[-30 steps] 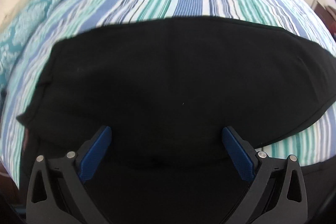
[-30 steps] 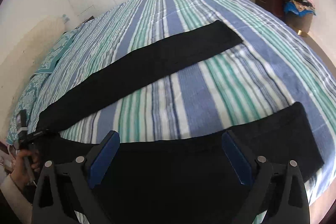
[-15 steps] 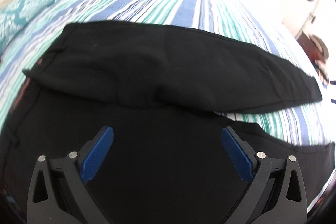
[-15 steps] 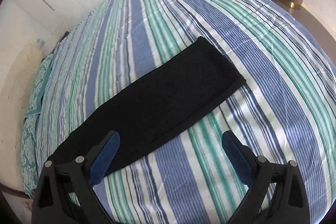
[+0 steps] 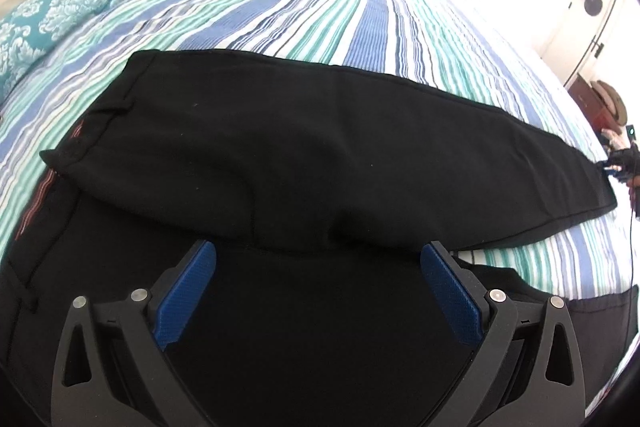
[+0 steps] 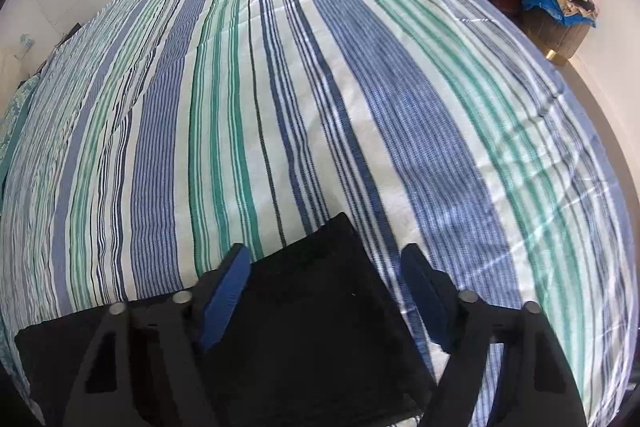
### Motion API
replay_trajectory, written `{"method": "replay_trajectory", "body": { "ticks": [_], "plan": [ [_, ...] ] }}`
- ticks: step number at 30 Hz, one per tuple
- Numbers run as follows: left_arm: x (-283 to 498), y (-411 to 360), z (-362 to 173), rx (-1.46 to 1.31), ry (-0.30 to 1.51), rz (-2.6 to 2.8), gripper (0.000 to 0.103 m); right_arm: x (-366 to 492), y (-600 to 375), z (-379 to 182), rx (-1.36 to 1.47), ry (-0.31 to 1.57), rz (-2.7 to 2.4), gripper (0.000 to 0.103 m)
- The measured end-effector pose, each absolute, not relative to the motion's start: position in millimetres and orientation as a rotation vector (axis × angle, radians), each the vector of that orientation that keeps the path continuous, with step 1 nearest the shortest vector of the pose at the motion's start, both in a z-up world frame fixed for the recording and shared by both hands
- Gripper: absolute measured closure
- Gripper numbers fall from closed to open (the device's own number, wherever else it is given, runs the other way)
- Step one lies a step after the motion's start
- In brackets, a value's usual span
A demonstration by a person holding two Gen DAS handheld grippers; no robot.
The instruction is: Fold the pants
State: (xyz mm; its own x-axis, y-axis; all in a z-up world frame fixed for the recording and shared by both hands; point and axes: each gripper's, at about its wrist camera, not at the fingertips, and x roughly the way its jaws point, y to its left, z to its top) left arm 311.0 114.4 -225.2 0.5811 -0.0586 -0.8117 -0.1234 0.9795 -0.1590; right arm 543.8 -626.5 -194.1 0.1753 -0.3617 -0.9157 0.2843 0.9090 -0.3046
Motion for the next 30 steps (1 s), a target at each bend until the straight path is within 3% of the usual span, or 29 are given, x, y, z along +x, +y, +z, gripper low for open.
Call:
{"method": "replay_trajectory", "body": {
  "ticks": [1, 6, 13, 20, 23, 24, 25, 30],
  "plan": [
    [313, 112, -227, -0.197, 0.952, 0.04, 0.001, 543, -625, -195, -0.094, 1.319, -0.476, 0.084],
    [310, 104, -230, -0.147, 0.941, 0.035, 0.001, 503, -588, -148, -0.207, 1.165, -0.349, 0.092],
    [295, 101, -221, -0.166, 0.95, 0.036, 0.001, 351, -497, -72, -0.302, 1.125, -0.11, 0.093],
    [246, 89, -171, -0.218, 0.975, -0.055, 0.001, 177, -524, -95, -0.295, 1.257, -0.25, 0.091],
    [213, 82, -160, -0.196, 0.962, -0.082, 0.001, 144, -557, -107, -0.16, 1.302, -0.382, 0.063],
    [205, 81, -161, -0.192, 0.959, -0.083, 0.001, 135, -564, -103, -0.106, 1.286, -0.399, 0.044],
    [194, 81, -165, -0.188, 0.958, -0.082, 0.001, 129, -566, -95, -0.072, 1.251, -0.419, 0.033],
    [179, 83, -190, -0.176, 1.008, -0.049, 0.001, 113, -546, -56, 0.058, 1.122, -0.396, 0.027]
  ]
}}
